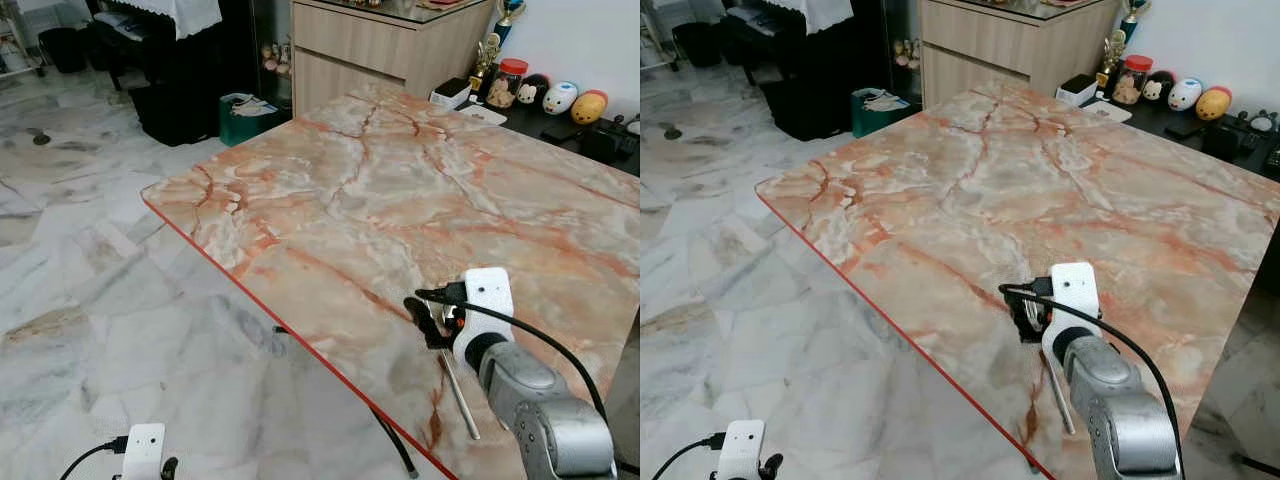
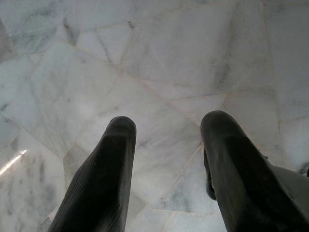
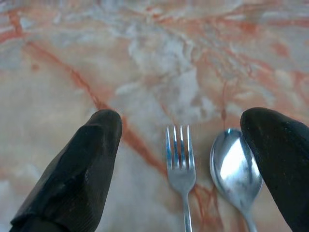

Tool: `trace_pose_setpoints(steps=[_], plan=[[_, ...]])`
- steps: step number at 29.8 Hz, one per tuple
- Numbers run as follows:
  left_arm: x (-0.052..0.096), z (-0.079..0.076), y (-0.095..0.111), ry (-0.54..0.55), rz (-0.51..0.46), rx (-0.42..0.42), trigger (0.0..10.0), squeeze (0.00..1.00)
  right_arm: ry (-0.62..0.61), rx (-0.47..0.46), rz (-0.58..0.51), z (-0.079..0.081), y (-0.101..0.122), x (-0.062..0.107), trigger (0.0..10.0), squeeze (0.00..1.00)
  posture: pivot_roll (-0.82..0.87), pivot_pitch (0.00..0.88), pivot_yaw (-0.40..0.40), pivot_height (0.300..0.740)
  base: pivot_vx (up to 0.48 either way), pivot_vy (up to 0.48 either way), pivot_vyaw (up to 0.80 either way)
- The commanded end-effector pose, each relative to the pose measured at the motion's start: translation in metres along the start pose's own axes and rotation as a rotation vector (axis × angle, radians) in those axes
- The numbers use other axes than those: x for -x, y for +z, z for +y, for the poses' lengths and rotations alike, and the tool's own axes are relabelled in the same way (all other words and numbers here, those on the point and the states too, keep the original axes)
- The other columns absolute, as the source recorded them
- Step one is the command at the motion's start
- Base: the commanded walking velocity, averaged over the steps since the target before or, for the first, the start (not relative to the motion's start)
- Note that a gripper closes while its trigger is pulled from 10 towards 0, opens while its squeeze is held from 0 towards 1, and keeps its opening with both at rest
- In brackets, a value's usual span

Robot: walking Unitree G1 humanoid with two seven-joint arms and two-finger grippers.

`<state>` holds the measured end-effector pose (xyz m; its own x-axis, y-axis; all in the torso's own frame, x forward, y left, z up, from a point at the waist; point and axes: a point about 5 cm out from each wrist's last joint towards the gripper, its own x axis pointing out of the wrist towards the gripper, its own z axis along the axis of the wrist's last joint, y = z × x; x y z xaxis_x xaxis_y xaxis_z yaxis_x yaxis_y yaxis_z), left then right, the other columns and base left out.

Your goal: Setting the table

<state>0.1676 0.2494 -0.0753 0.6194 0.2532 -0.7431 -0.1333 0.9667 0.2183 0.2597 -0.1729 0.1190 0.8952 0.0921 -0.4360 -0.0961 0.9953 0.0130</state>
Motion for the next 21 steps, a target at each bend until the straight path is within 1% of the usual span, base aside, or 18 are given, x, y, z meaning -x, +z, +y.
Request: trace_pose_setpoints(steps=[1,3,5,9,17,21], plan=[[0.002,0.002,-0.008,-0.001,0.029,-0.001,10.0,0.00,-0.031,-0.017,-0.004,-0.005,0.001,-0.002,10.0,0.00,0.01,0.000,-0.032,0.740,0.000,0.000,0.00],[0.002,0.001,-0.009,-0.003,0.030,-0.002,10.0,0.00,-0.038,-0.023,-0.016,-0.006,0.003,-0.004,10.0,0.00,0.01,0.000,-0.033,0.740,0.000,0.000,0.00],[0.002,0.000,-0.010,-0.004,0.031,-0.001,10.0,0.00,-0.037,-0.024,-0.019,-0.005,0.004,-0.005,10.0,0.00,0.01,0.000,-0.034,0.740,-0.240,0.000,0.00],[0.003,-0.003,-0.010,-0.010,0.033,0.000,10.0,0.00,-0.023,-0.025,-0.036,-0.002,0.007,-0.007,10.0,0.00,0.01,0.000,-0.035,0.740,-0.261,0.000,0.00],[0.002,-0.005,-0.008,-0.012,0.033,0.001,10.0,0.00,-0.015,-0.028,-0.056,0.000,0.011,-0.011,10.0,0.00,0.01,0.000,-0.037,0.740,-0.311,0.000,0.00],[0.001,-0.002,-0.007,0.003,0.044,-0.021,10.0,0.00,-0.016,-0.029,-0.068,0.000,0.014,-0.013,10.0,0.00,0.02,0.000,-0.040,0.740,0.000,0.000,0.00]])
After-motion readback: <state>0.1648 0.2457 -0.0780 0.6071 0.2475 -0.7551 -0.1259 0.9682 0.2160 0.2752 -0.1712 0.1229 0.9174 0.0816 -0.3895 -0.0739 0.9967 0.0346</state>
